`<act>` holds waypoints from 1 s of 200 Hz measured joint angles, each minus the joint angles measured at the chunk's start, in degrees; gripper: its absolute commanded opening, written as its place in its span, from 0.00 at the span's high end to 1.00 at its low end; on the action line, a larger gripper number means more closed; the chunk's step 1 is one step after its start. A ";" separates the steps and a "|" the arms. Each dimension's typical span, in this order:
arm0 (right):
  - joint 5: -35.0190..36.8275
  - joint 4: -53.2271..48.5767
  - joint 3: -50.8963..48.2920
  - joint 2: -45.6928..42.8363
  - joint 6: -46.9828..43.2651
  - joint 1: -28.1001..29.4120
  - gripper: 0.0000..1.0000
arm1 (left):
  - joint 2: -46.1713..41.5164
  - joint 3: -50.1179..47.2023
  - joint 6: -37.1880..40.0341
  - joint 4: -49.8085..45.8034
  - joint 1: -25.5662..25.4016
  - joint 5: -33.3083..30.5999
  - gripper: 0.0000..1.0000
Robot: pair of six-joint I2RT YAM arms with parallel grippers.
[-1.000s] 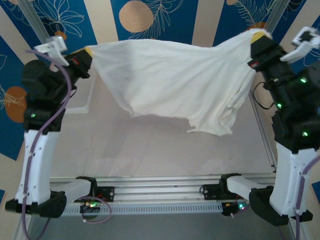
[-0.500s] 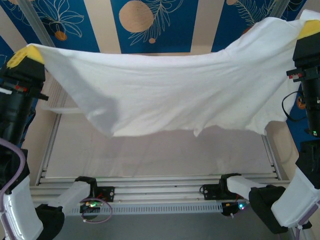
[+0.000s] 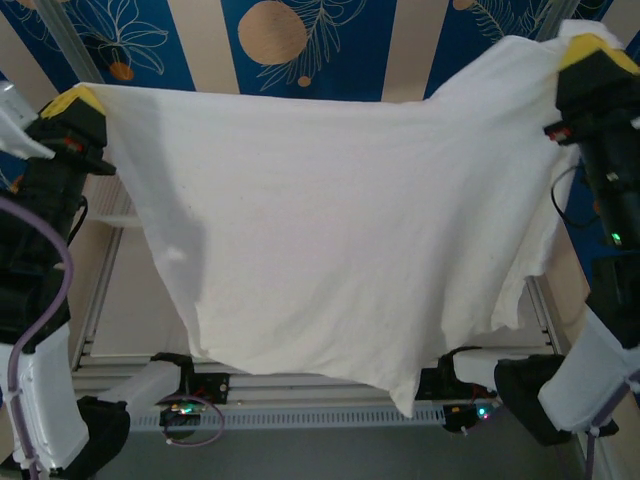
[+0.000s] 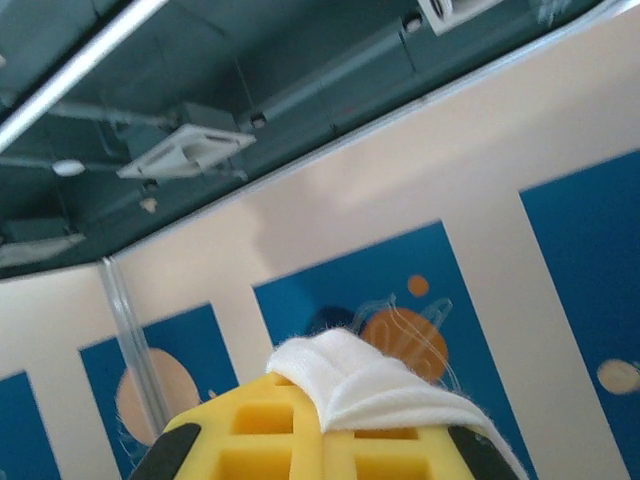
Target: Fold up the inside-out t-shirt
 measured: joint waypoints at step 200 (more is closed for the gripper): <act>-16.44 -34.71 6.34 41.90 -6.12 -21.68 0.26 | 25.51 -17.70 -3.98 9.97 -12.24 7.04 0.31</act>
